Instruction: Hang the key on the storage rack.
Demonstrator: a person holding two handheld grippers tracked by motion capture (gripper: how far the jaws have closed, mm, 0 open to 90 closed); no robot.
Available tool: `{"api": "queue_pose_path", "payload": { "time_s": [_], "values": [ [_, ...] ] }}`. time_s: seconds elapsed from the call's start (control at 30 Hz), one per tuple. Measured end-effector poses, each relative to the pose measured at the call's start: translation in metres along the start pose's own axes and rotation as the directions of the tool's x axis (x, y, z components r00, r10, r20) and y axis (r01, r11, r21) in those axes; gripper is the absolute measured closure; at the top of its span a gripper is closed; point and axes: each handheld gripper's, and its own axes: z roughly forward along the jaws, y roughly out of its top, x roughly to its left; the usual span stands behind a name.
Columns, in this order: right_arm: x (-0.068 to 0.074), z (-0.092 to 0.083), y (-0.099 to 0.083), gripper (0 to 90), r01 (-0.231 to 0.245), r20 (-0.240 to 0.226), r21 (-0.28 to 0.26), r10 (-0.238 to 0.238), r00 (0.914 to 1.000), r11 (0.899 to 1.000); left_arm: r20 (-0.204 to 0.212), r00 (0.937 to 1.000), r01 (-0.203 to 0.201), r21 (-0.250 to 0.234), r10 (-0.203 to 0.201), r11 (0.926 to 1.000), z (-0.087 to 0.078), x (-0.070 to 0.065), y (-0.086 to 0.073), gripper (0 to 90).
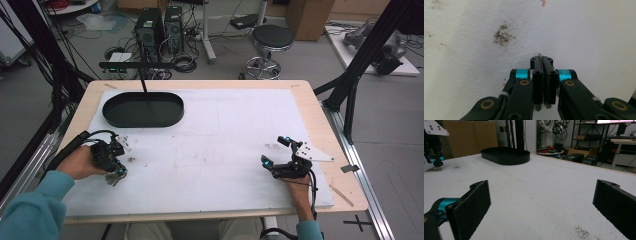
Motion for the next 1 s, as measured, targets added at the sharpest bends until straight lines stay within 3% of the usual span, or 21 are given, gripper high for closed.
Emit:
{"api": "queue_pose_path", "payload": {
  "time_s": [0.37,0.47,0.63,0.77,0.83,1.0],
  "values": [
    [0.0,0.0,0.0,0.7,0.001,0.0,-0.001,-0.001,1.0,1.0,-0.022,0.9996,0.017,-0.009,-0.017,0.9998,-0.001,0.0,-0.001,88.3],
    [0.0,0.0,0.0,0.7,0.002,-0.001,-0.001,-0.002,1.0,1.0,-0.022,0.9995,0.021,-0.03,-0.021,0.9993,-0.002,0.0,-0.002,88.3],
    [0.0,0.0,0.0,0.7,0.001,0.0,-0.001,-0.001,1.0,1.0,-0.035,0.9975,0.056,-0.119,-0.061,0.9912,-0.011,0.003,-0.004,88.3],
    [0.0,0.0,0.0,0.7,0.002,0.0,0.0,-0.002,1.0,1.0,-0.026,0.9943,0.095,-0.229,-0.103,0.9689,-0.025,0.007,-0.006,88.4],
    [0.0,0.0,0.0,0.7,0.001,0.0,0.0,-0.001,1.0,1.0,-0.026,0.9929,0.104,-0.282,-0.116,0.9536,-0.031,0.008,-0.007,88.3],
    [0.0,0.0,0.0,0.7,0.003,0.001,-0.002,-0.003,1.0,1.0,-0.017,0.9892,0.126,-0.407,-0.146,0.9046,-0.045,0.012,-0.008,88.4]
  ]
}}
